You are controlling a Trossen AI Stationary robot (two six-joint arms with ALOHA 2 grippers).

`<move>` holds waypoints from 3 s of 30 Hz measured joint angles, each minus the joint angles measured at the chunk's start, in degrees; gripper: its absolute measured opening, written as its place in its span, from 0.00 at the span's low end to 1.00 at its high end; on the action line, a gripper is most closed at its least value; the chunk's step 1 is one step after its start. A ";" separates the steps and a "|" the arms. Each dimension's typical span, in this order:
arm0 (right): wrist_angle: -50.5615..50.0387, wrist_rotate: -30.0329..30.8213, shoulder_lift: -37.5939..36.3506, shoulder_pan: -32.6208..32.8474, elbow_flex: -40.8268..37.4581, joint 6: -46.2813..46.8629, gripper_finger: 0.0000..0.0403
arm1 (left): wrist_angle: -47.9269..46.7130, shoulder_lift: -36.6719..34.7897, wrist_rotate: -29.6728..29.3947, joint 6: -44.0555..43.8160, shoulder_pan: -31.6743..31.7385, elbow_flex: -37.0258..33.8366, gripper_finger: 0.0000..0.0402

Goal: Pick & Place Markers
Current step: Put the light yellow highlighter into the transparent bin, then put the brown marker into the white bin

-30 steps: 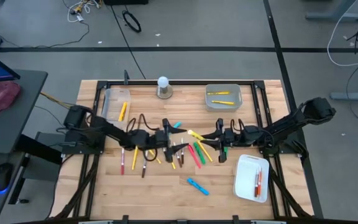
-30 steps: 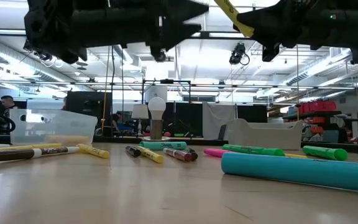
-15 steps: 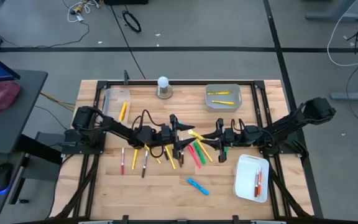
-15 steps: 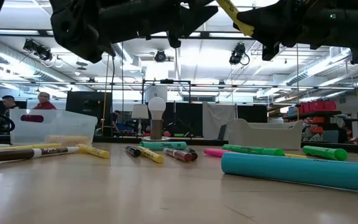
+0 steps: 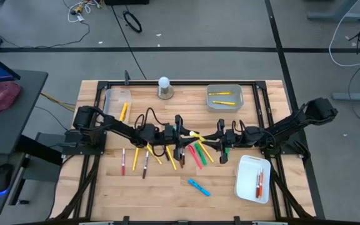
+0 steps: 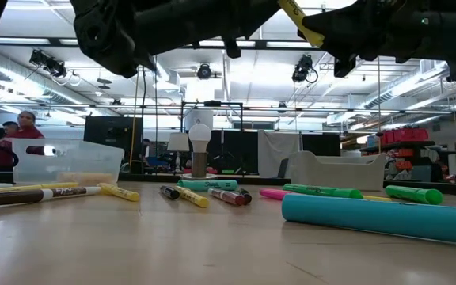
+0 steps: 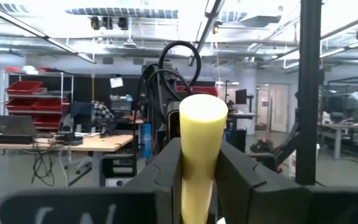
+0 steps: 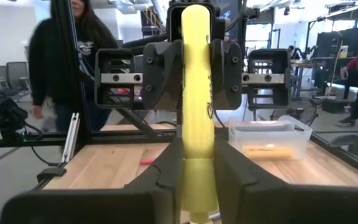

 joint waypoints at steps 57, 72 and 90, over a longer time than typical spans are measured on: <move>-14.70 10.06 -3.15 -0.55 -0.04 5.55 0.40 | -132.53 -27.36 -3.30 -20.79 60.67 0.04 0.22; -16.00 10.04 -3.15 -0.55 -0.07 6.86 0.40 | -132.47 -21.74 -4.65 -20.82 60.65 0.03 0.23; -16.81 10.04 -3.15 -0.55 -0.07 7.10 0.40 | -132.15 -19.80 -4.81 -19.00 60.65 -0.02 0.34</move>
